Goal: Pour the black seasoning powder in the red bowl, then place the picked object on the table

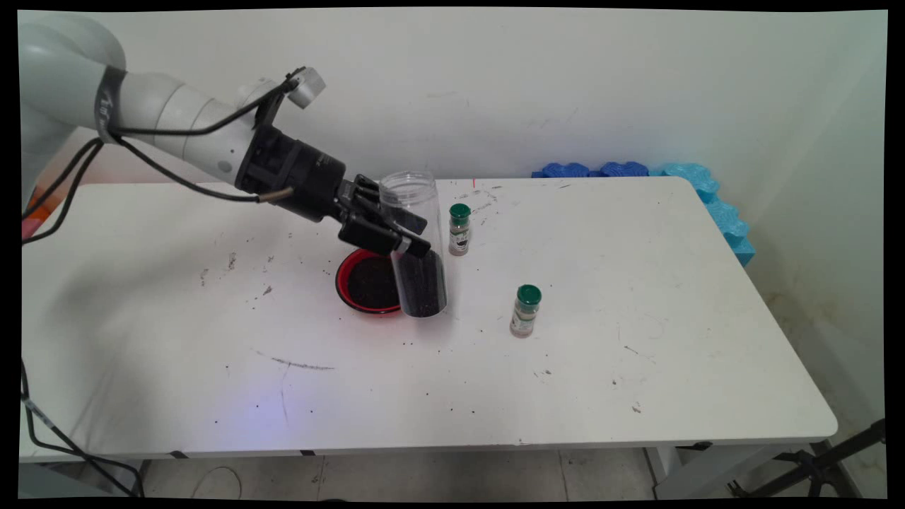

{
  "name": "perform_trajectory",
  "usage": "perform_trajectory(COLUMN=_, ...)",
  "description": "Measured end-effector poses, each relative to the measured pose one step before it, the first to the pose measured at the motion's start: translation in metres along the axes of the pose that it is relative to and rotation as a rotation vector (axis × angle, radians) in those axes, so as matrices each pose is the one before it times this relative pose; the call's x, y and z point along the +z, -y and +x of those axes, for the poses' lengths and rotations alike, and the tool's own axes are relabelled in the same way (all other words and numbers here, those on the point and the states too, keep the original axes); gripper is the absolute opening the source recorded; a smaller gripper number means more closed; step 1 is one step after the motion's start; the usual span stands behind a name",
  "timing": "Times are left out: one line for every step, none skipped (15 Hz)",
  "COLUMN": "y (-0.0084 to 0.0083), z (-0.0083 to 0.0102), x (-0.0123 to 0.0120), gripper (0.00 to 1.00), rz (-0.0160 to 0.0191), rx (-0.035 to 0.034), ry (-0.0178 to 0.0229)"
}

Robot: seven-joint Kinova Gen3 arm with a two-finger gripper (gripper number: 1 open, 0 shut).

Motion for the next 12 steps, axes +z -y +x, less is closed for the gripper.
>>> perform_trajectory(y=-0.00256, z=0.00039, x=-0.00013, gripper=0.00, rz=0.00251, rx=0.03511, ry=0.00478)
perform_trajectory(y=-0.00312, z=0.00053, x=-0.00008, gripper=0.00, rz=0.00296, rx=0.04127, ry=0.00570)
perform_trajectory(y=-0.00218, z=0.00040, x=0.00003, gripper=0.00, rz=0.00162, rx=0.02734, ry=0.00357)
perform_trajectory(y=-0.00225, z=0.00047, x=0.00008, gripper=0.00, rz=0.00171, rx=0.02831, ry=0.00359)
perform_trajectory(y=-0.00184, z=0.00040, x=0.00008, gripper=0.00, rz=0.00119, rx=0.02224, ry=0.00274)
perform_trajectory(y=-0.00175, z=0.00052, x=0.00017, gripper=0.00, rz=0.00144, rx=0.02241, ry=0.00245)
perform_trajectory(y=-0.00160, z=0.00041, x=0.00021, gripper=0.00, rz=0.00180, rx=0.02075, ry=0.00283)
perform_trajectory(y=-0.00146, z=0.00034, x=0.00015, gripper=0.00, rz=0.00180, rx=0.01836, ry=0.00260)
perform_trajectory(y=-0.00108, z=0.00027, x=0.00018, gripper=0.00, rz=0.00143, rx=0.01386, ry=0.00214)
perform_trajectory(y=-0.00115, z=0.00026, x=0.00024, gripper=0.00, rz=0.00223, rx=0.01105, ry=0.00180)
perform_trajectory(y=-0.00088, z=0.00012, x=0.00017, gripper=0.00, rz=0.00279, rx=0.00548, ry=0.00083)
perform_trajectory(y=-0.00076, z=0.00006, x=0.00025, gripper=0.00, rz=0.00570, rx=-0.00086, ry=-0.00038)
